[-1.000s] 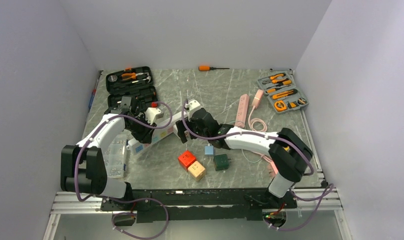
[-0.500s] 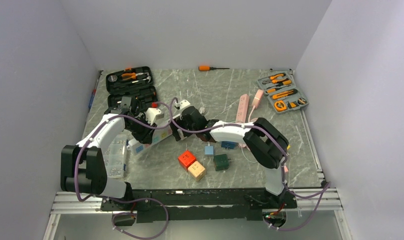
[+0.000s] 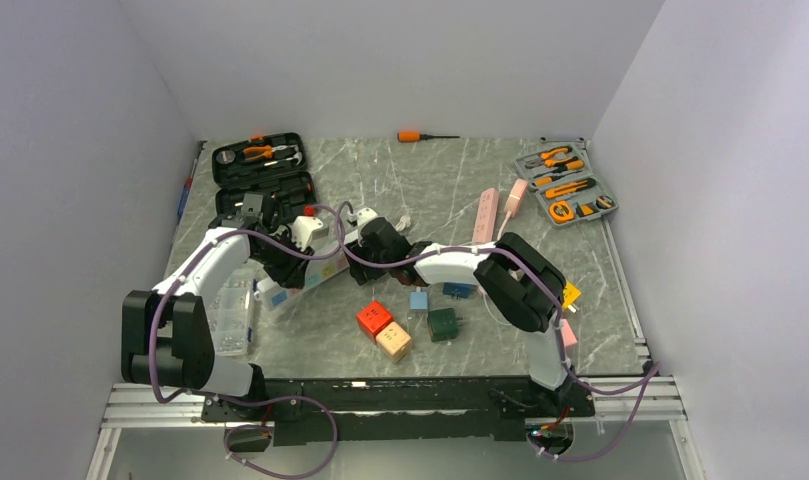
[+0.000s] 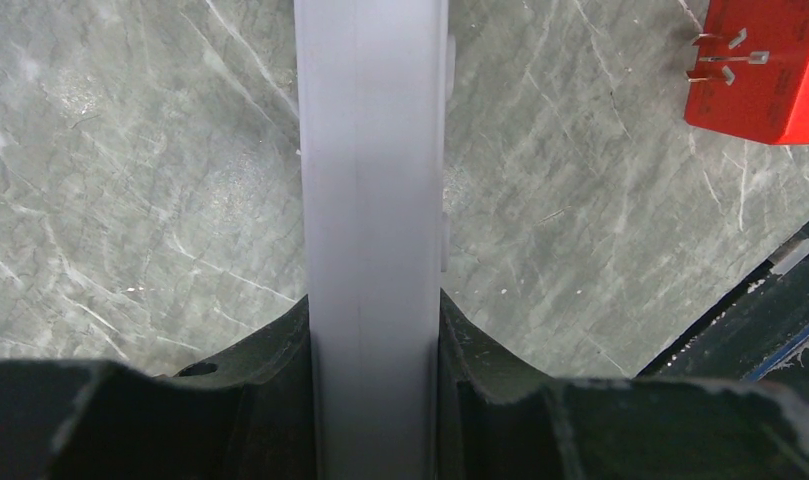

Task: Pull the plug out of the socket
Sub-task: Remove the plug from the socket, then place the plug at the center of the board, then pick up the socket from the center of the board.

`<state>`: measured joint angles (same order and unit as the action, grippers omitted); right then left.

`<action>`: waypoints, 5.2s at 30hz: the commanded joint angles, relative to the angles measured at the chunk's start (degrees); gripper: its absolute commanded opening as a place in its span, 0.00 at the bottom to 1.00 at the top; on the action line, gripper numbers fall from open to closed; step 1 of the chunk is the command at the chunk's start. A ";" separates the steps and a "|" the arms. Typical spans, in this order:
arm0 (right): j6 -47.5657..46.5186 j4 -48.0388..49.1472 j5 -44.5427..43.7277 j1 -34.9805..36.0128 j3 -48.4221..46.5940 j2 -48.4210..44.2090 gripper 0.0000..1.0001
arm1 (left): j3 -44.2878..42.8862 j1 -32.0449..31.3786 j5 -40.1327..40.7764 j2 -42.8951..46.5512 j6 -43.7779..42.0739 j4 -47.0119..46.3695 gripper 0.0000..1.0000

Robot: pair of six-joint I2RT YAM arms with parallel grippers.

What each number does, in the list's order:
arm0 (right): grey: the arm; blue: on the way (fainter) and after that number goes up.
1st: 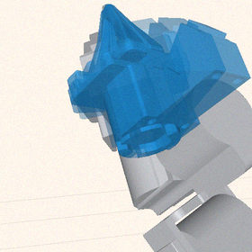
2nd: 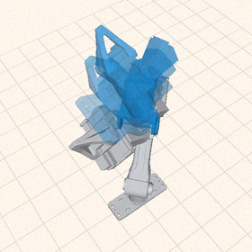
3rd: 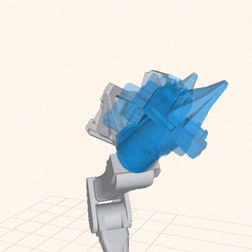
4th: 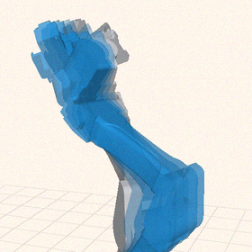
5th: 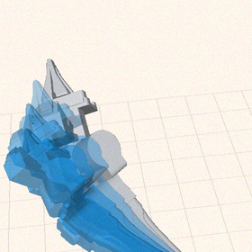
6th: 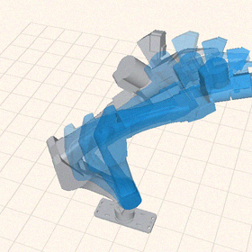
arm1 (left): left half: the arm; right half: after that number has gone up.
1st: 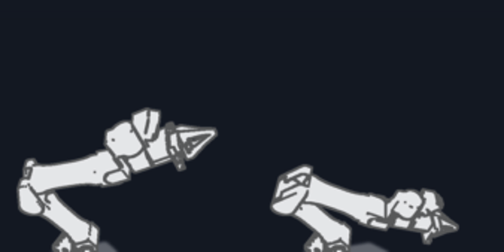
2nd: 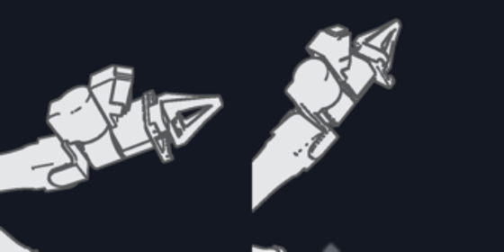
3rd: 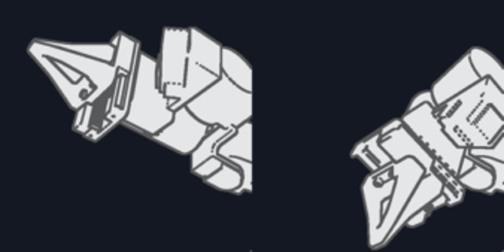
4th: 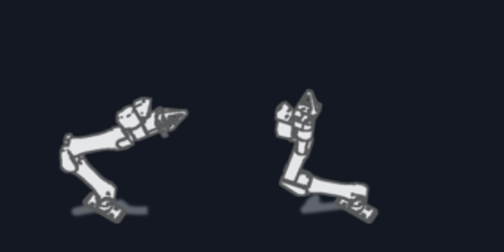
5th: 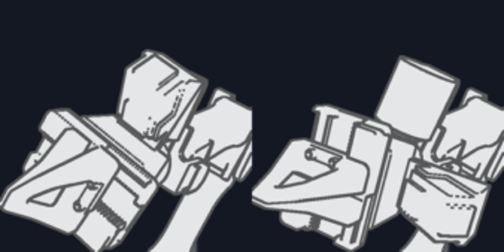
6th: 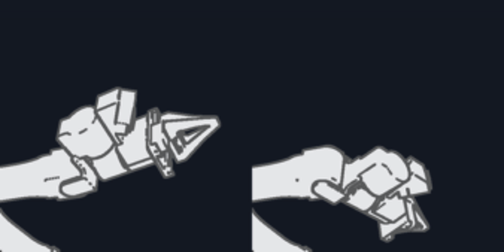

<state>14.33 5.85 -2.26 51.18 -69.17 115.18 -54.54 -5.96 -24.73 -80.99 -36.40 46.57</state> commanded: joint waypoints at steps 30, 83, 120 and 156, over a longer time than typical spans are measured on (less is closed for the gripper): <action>7.08 -6.99 -12.08 -4.62 14.88 -19.85 0.00 | -4.35 -0.68 9.84 -8.81 4.45 -11.19 0.00; 14.18 -8.79 -19.17 -8.47 8.37 -7.44 0.99 | -20.06 3.38 -10.07 -6.18 3.26 7.57 0.99; 11.87 -6.18 -24.31 25.26 30.20 -35.68 1.00 | -23.52 10.94 -21.67 5.78 5.11 14.88 0.99; 9.73 -2.18 -26.99 26.79 29.51 -30.22 0.23 | -10.43 9.55 -10.23 15.64 -2.05 0.45 0.99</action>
<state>25.89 2.59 -26.50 78.81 -38.17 88.92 -61.93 3.86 -35.97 -64.45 -32.95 49.21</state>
